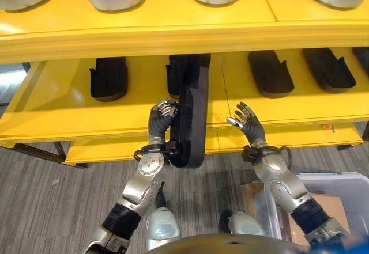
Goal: Move parts from the plastic box to the shelf.
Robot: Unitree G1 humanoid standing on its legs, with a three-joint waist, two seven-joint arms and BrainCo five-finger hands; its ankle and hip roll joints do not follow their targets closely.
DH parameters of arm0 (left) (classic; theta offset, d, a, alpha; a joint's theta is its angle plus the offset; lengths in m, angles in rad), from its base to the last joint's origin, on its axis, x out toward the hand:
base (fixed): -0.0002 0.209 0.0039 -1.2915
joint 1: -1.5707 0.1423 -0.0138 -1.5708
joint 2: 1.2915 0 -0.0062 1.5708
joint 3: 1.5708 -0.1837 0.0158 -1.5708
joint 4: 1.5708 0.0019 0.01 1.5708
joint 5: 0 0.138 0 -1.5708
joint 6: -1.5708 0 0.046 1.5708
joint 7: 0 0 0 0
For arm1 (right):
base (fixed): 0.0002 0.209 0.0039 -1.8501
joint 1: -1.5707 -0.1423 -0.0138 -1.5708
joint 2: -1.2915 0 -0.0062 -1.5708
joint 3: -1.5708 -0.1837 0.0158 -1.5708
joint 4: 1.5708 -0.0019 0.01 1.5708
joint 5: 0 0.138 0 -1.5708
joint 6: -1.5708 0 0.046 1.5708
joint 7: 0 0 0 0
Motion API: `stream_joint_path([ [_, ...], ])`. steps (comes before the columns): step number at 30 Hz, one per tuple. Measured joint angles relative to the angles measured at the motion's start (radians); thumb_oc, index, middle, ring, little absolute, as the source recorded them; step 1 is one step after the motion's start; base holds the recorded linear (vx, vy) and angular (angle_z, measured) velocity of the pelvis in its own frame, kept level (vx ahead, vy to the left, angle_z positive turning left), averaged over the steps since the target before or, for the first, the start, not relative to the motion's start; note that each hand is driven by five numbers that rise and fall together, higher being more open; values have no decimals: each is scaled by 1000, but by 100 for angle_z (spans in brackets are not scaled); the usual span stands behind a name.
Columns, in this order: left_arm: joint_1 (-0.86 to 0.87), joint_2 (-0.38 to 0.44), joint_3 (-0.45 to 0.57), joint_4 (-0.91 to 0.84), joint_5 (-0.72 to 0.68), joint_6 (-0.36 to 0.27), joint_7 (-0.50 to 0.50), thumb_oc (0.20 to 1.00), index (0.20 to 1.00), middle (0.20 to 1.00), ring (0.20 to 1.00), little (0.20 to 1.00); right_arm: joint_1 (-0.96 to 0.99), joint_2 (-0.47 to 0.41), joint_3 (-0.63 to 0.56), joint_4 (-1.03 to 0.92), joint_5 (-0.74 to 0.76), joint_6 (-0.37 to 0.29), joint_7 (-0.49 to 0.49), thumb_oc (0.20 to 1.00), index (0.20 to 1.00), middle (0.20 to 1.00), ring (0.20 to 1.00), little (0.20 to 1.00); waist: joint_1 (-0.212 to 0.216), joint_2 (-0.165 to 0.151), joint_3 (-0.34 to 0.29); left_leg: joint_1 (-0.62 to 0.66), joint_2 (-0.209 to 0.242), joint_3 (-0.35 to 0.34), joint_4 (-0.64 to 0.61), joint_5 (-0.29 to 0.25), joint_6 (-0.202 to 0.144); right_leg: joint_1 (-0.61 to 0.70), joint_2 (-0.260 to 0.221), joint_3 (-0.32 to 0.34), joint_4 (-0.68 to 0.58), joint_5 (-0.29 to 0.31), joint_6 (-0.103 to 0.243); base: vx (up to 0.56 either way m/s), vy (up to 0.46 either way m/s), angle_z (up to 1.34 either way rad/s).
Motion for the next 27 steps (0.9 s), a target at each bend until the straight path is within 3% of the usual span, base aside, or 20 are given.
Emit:
stream_joint_path([
  [4, -19, 15, 12, 5, 1, 9, 0, 200, 200, 200, 200, 200, 34, 41, 12, 0, 3, -1, 12, 1000, 1000, 1000, 1000, 1000, 36, -20, 8, 1, -98, -19, -8, -21, 53, 38, -77, -21, -53, 62, 53, -35, 237, 30],
  [7, -16, 44, 28, 5, 2, 17, -1, 200, 200, 200, 200, 200, 27, 81, 12, 0, 3, -6, 12, 1000, 1000, 1000, 1000, 1000, 73, -22, 9, 4, -129, -24, -24, -19, 69, 56, -93, -23, -89, 102, 72, -39, 209, 19],
  [17, 32, 78, 62, 2, 16, 61, -45, 200, 200, 200, 200, 200, 26, 119, 2, 0, -1, -60, -1, 1000, 1000, 1000, 1000, 1000, 122, -47, 19, -58, -153, -49, -23, -17, 79, 65, -101, -73, -180, 143, 92, -72, 167, 11],
  [22, 43, 87, 120, 2, 54, 62, -64, 200, 200, 200, 200, 200, 25, 117, 0, -17, -1, -67, -2, 1000, 1000, 1000, 1000, 1000, 143, -39, 27, -57, -139, -28, -38, -20, 86, 14, -105, -108, -122, 204, 51, -11, 162, -15],
  [24, 54, 88, 145, 2, 54, 62, -63, 200, 200, 200, 200, 200, 30, 108, 0, -58, -2, -64, 3, 1000, 1000, 1000, 1000, 1000, 142, -25, 36, -9, -139, -32, -96, -7, 104, -7, -111, -102, -59, 236, 62, 68, 88, -20],
  [25, 58, 84, 154, 0, 54, 61, -61, 200, 200, 200, 200, 200, 33, 96, 0, -89, -2, -57, 8, 1000, 1000, 1000, 1000, 1000, 131, -7, 45, 11, -136, -53, -126, 17, 120, -32, -84, -76, -22, 163, 103, 70, 60, 25],
  [26, 66, 89, 169, -9, 54, 60, -52, 200, 200, 200, 200, 200, 37, 86, -2, -126, -2, -53, 22, 1000, 1000, 1000, 1000, 1000, 109, 3, 51, 14, -126, -72, -152, 25, 119, -42, -6, -31, -36, 123, 121, 66, 52, 25],
  [27, 66, 89, 169, -9, 54, 60, -52, 200, 200, 200, 200, 200, 37, 86, -2, -126, -2, -53, 22, 1000, 1000, 1000, 1000, 1000, 109, 3, 51, 14, -126, -72, -152, 25, 119, -42, -6, -31, -36, 123, 121, 38, 38, 34],
])
